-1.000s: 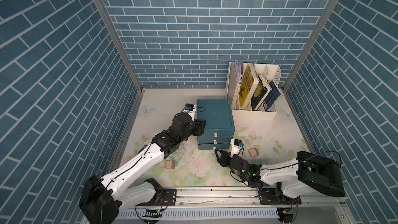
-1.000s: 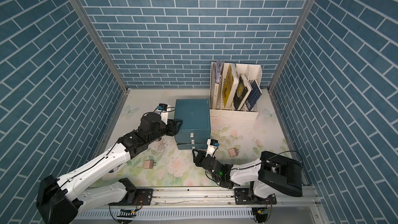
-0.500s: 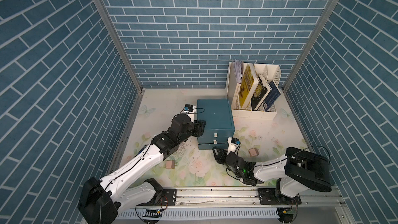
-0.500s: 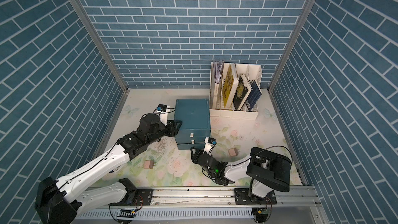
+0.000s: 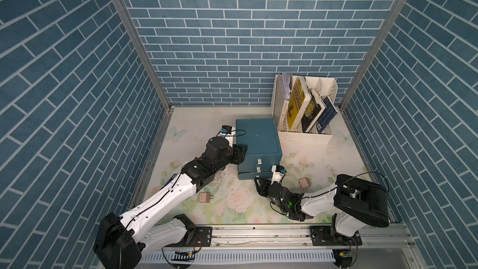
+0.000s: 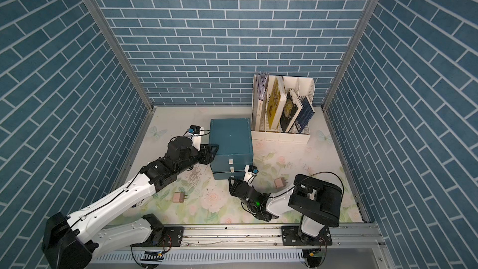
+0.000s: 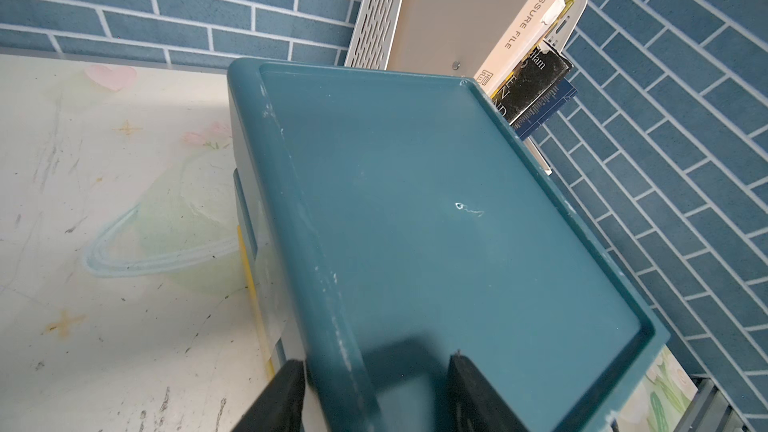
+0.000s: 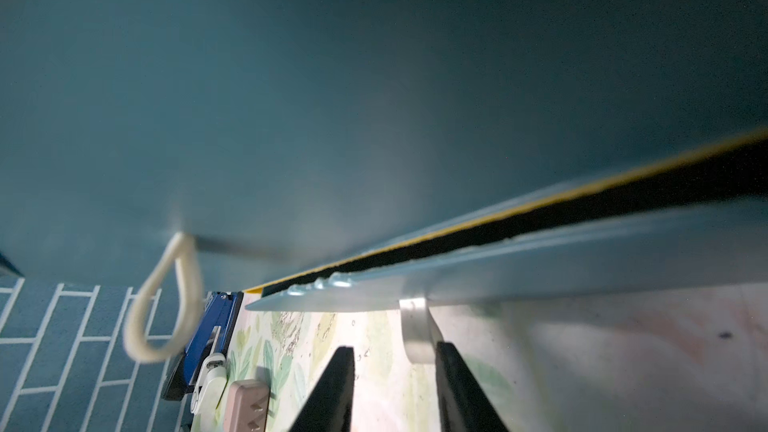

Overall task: Place the plugs into the drawer by color
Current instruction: Open the drawer in the storage box.

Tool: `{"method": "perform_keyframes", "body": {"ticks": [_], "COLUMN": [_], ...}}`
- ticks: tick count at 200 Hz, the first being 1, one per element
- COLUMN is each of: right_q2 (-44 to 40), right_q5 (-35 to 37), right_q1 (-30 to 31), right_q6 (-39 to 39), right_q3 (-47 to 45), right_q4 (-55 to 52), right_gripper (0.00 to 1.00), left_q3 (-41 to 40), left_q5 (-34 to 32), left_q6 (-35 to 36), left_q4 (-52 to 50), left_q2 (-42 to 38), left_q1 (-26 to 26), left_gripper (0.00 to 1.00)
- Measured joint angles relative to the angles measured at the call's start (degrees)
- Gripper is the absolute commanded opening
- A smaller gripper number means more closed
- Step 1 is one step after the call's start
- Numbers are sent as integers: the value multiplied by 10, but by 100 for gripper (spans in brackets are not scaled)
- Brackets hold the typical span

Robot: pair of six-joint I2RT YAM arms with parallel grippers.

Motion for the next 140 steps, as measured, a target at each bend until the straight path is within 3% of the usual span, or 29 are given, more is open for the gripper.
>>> {"method": "perform_keyframes", "body": {"ticks": [23,76,104,126,140], "right_q2": [0,-1,-1,-1,-1], "right_q5": [1,1,1,1,1], "right_q1": [-1,-5,-10,-11,-11], "right_q6": [11,9,-6,-18,-21], "right_q3": [2,7,15,15,15], "right_q4": [-19,-42,-44,-42,-45], "right_gripper": [43,34,19,0,0], "left_q3": [0,0,0,0,-1], "left_q5": [0,0,0,-1,-2], "left_q6": [0,3,5,7,7], "left_q4": [0,0,-1,-4,-4], "left_q2": [0,0,-1,-3,-4], "left_q1": [0,0,0,0,0], "left_gripper": [60,60,60,60,60]}}
